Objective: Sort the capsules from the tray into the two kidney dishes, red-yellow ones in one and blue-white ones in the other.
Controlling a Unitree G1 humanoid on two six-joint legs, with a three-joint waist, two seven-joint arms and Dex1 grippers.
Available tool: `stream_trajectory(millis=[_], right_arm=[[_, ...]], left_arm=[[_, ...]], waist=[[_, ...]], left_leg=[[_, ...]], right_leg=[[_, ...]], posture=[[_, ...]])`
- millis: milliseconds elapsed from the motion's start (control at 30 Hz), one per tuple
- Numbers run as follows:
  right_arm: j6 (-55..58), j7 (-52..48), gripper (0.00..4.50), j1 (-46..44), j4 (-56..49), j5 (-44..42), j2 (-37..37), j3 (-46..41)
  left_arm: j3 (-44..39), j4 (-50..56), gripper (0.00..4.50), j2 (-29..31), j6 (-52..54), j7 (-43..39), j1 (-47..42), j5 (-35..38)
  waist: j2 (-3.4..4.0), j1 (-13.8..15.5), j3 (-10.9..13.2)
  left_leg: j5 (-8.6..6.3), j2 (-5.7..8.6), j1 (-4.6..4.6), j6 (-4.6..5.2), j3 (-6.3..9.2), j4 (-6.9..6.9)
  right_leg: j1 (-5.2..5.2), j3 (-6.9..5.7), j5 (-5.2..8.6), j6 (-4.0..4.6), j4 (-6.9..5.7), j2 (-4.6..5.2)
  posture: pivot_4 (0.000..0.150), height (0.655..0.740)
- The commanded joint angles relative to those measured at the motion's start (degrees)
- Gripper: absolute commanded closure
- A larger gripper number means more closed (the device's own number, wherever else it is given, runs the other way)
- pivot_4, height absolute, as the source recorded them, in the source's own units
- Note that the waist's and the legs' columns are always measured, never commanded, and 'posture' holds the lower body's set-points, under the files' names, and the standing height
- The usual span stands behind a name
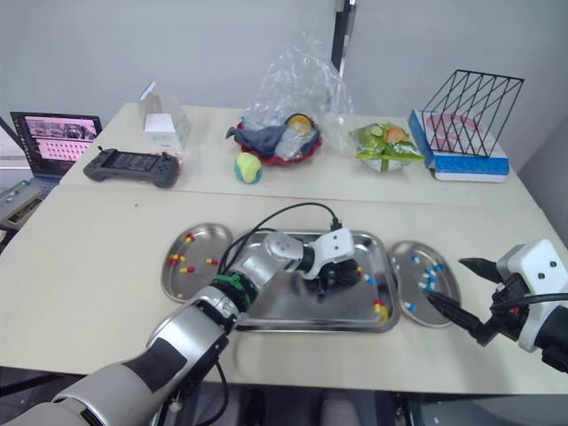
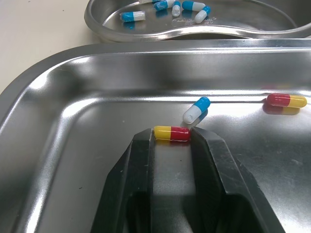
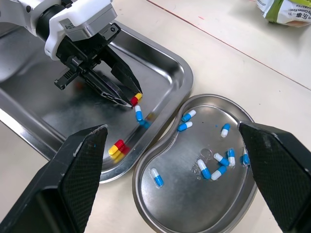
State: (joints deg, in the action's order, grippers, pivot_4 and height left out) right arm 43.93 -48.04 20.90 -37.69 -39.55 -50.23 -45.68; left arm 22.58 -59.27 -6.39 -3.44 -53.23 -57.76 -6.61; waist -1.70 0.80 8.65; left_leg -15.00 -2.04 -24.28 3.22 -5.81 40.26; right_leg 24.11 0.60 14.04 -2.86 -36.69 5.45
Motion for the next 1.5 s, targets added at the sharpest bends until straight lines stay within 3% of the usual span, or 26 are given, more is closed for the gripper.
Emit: stream_trajectory(millis=[33,300,433,533,633,700,900,1000,1200,1367,1433,1500], right_arm=[[-0.23,0.29,0.0,-0.57,-0.31,0.08,-0.92,-0.77],[-0.76,-0.23,0.0,-0.98,0.44,0.53,-1.04,-0.05],[-1.34,-0.93,0.0,-2.24,1.83,0.74,-1.67,1.18],[-2.02,-2.47,0.0,-4.33,4.39,0.8,-2.93,3.17],[-2.59,-3.83,0.0,-5.86,6.44,0.84,-3.86,4.36],[-3.16,-5.29,0.0,-7.77,8.65,0.87,-5.01,5.84],[-4.71,-8.29,0.0,-13.08,13.72,1.84,-7.55,11.07],[-5.1,-9.05,0.0,-15.96,15.56,2.08,-8.15,13.33],[-5.05,-10.1,0.0,-19.49,17.36,2.8,-9.02,16.35],[-4.65,-10.67,0.0,-22.14,18.76,2.93,-10.0,17.78],[-4.59,-10.87,0.0,-22.4,18.94,2.98,-10.16,17.79],[-4.6,-11.02,0.0,-22.31,19.11,3.07,-10.16,17.49]], left_arm=[[0.32,0.48,4.07,-2.27,0.79,-1.09,-0.75,-0.78],[-0.09,2.25,4.2,-1.56,1.69,-1.65,-0.94,-0.6],[-1.89,8.1,4.2,0.55,4.88,-3.83,-1.55,1.44],[-6.07,23.33,4.2,7.3,15.27,-9.93,-0.42,7.0],[-8.36,31.55,4.2,12.32,21.74,-12.41,0.3,10.28],[-11.74,36.85,4.2,19.37,24.54,-14.54,1.72,12.48],[-19.67,46.63,4.2,38.91,28.07,-17.12,11.86,15.88],[-22.87,47.93,4.2,45.78,27.72,-17.2,17.93,16.71],[-26.65,47.29,4.2,51.66,25.92,-16.87,25.66,18.43],[-26.78,45.42,4.2,51.63,24.41,-15.88,27.81,19.09],[-26.17,44.93,3.16,52.08,24.19,-15.72,27.84,18.61],[-26.41,44.25,2.55,52.55,24.33,-15.67,27.72,18.78]], waist=[[0.0,0.03,0.0],[0.0,0.04,0.0],[0.0,-0.06,0.0],[0.02,-0.37,0.0],[0.14,-0.72,-0.07],[0.16,-0.83,-0.08],[0.19,-1.57,-0.09],[0.18,-1.16,-0.08],[0.15,0.42,-0.06],[0.14,0.33,-0.06],[0.14,0.2,-0.06],[0.14,0.18,-0.06]], left_leg=[[0.0,0.0,0.0,0.0,0.0,0.0],[0.0,0.01,-0.01,0.0,0.01,0.01],[0.0,0.01,-0.05,0.0,0.01,0.02],[0.0,-0.01,-0.13,0.0,0.0,0.02],[0.01,-0.1,-0.04,-0.01,0.0,-0.01],[0.01,-0.1,0.02,-0.01,0.0,-0.01],[0.03,-0.14,0.08,-0.05,-0.06,-0.02],[0.04,-0.23,0.04,-0.06,-0.08,0.02],[0.01,-0.2,0.02,-0.01,-0.1,0.19],[0.01,-0.21,0.03,-0.01,-0.13,0.19],[0.01,-0.16,0.04,-0.01,-0.14,0.19],[0.01,-0.16,0.03,-0.01,-0.15,0.19]], right_leg=[[0.0,0.0,0.0,0.0,0.0,0.0],[0.0,0.0,0.0,0.0,0.0,0.0],[0.04,0.0,0.0,0.0,-0.02,0.0],[0.15,0.01,0.0,0.0,-0.06,-0.01],[0.12,0.03,0.01,0.02,-0.09,-0.08],[0.06,0.03,0.01,0.02,-0.08,-0.09],[0.07,0.06,0.01,0.02,-0.13,-0.1],[0.07,0.01,0.01,0.02,-0.12,-0.07],[-0.01,-0.09,0.0,0.0,-0.13,0.07],[0.03,-0.07,0.0,0.01,-0.2,0.03],[0.03,-0.07,0.0,0.01,-0.21,0.0],[0.04,-0.07,0.0,0.01,-0.21,-0.01]], posture=[[0.15,0.7204],[0.15,0.7204],[0.15,0.7204],[0.15,0.7204],[0.15,0.7204],[0.15,0.7204],[0.15,0.7204],[0.15,0.7204],[0.15,0.7204],[0.15,0.7204],[0.15,0.7204],[0.15,0.7204]])
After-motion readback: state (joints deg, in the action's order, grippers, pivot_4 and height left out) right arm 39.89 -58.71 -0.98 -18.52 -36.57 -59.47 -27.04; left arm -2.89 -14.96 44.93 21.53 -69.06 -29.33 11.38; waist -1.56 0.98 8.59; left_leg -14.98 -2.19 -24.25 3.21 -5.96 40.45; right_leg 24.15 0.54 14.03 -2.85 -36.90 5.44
